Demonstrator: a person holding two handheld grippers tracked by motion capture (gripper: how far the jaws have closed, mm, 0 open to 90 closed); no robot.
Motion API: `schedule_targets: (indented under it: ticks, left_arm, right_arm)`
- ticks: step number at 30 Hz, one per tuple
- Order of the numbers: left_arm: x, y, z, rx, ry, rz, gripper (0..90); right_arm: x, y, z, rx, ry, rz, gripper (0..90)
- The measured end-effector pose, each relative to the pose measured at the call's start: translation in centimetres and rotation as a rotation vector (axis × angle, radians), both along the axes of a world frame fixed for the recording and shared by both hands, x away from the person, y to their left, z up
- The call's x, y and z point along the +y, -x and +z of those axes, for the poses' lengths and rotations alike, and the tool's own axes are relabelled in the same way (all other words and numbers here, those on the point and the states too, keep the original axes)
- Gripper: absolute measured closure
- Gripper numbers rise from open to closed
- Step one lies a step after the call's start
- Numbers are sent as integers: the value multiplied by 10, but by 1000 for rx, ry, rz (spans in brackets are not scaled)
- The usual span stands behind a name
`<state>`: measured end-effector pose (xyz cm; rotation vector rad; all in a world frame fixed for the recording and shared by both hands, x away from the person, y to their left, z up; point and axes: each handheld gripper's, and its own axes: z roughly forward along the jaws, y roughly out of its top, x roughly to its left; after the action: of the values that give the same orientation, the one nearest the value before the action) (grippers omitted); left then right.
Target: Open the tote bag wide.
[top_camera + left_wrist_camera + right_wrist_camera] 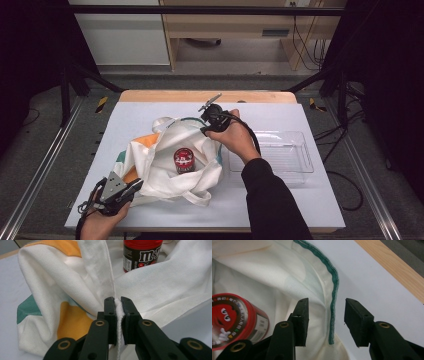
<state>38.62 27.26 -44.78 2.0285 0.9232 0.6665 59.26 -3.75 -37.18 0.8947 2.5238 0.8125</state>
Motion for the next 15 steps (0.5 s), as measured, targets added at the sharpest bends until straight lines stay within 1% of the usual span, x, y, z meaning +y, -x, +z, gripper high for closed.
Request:
schedule_targets:
  ticks: [1, 2, 3, 4, 5, 6, 9, 12, 13, 14, 15]
  left_arm:
    - [0, 0, 0, 1, -2, -1, 836]
    - [0, 0, 0, 1, -4, -2, 836]
    - [-1, 0, 0, 12, -1, -5, 836]
    - [0, 0, 0, 13, -2, -6, 836]
    - [0, 0, 0, 13, -2, -5, 836]
    - [0, 0, 0, 14, -1, -5, 836]
    - [1, 0, 0, 13, 2, -3, 836]
    - [1, 0, 0, 12, 2, -3, 836]
    - [1, 0, 0, 10, 2, -1, 836]
    - [1, 0, 1, 7, 2, 3, 836]
    - [2, 0, 2, 2, 1, 9, 836]
  right_arm:
    - [1, 0, 1, 0, -2, -4, 558]
    - [2, 1, 3, -7, 5, -4, 559]
    - [3, 2, 4, -11, 15, -4, 563]
    - [4, 2, 4, -9, 22, -5, 566]
    - [4, 0, 1, -3, 39, -13, 595]
    - [4, 0, 1, -3, 39, -13, 595]
    - [4, -2, -3, 19, 59, -22, 646]
    - [7, -1, -6, 28, 85, -11, 689]
    - [8, 1, -8, 25, 105, -13, 734]
    - [8, 1, -8, 25, 105, -13, 734]
    - [8, 2, -9, 26, 114, -15, 808]
